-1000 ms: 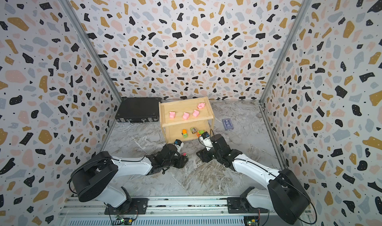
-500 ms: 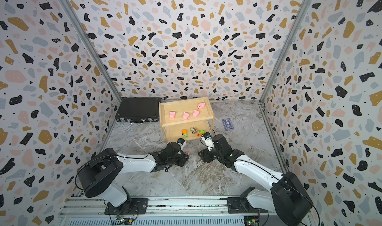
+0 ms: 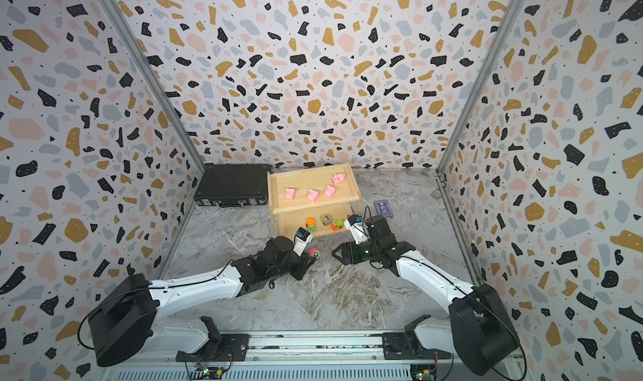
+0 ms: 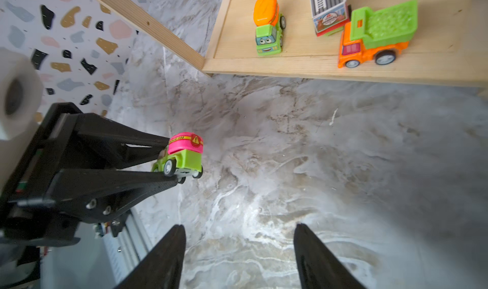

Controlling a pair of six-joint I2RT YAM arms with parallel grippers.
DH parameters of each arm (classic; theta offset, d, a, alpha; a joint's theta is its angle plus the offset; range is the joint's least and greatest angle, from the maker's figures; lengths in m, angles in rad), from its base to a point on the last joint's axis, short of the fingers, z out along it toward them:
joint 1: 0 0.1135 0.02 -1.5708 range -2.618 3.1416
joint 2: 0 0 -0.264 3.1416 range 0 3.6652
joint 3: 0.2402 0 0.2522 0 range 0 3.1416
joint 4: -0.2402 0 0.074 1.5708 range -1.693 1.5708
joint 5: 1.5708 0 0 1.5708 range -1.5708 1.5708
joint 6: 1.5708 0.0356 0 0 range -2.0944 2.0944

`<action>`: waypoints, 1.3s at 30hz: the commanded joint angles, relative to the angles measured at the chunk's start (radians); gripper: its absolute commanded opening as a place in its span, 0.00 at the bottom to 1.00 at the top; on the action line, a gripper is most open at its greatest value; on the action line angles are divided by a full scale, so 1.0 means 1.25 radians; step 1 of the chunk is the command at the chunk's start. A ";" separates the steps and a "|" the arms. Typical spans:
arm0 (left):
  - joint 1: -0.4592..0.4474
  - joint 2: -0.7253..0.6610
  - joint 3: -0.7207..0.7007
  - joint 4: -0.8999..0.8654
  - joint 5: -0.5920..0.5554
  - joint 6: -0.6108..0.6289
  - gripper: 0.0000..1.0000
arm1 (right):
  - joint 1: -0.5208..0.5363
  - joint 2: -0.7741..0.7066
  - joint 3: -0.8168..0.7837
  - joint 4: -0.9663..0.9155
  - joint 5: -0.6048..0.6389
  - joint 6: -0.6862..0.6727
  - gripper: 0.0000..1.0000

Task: Organize plastic toys on shelves
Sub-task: Pick up the plastic toy at the center of the board.

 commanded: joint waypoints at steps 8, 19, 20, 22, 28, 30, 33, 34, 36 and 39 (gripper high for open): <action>-0.020 -0.084 -0.048 0.121 0.065 0.210 0.29 | -0.034 -0.040 0.055 0.034 -0.243 0.135 0.72; -0.055 -0.103 -0.033 0.149 0.075 0.302 0.29 | -0.032 -0.003 0.056 0.085 -0.309 0.174 0.71; -0.058 -0.102 -0.031 0.150 0.070 0.305 0.29 | -0.031 -0.002 0.055 0.089 -0.314 0.174 0.70; -0.061 -0.098 -0.027 0.147 0.067 0.312 0.29 | -0.028 0.003 0.056 0.094 -0.325 0.174 0.70; -0.067 -0.089 -0.012 0.142 0.050 0.317 0.29 | -0.016 0.018 0.053 0.104 -0.336 0.179 0.67; -0.067 -0.089 -0.009 0.142 0.043 0.317 0.29 | -0.011 0.026 0.053 0.105 -0.338 0.183 0.66; -0.070 -0.090 -0.008 0.146 0.035 0.318 0.29 | 0.000 0.042 0.054 0.107 -0.340 0.181 0.65; -0.069 -0.091 -0.008 0.146 0.035 0.318 0.29 | 0.004 0.047 0.054 0.109 -0.341 0.182 0.64; -0.070 -0.089 -0.005 0.147 0.033 0.318 0.29 | 0.012 0.055 0.057 0.114 -0.341 0.182 0.61; -0.070 -0.088 -0.005 0.149 0.034 0.317 0.29 | 0.021 0.065 0.061 0.120 -0.345 0.182 0.54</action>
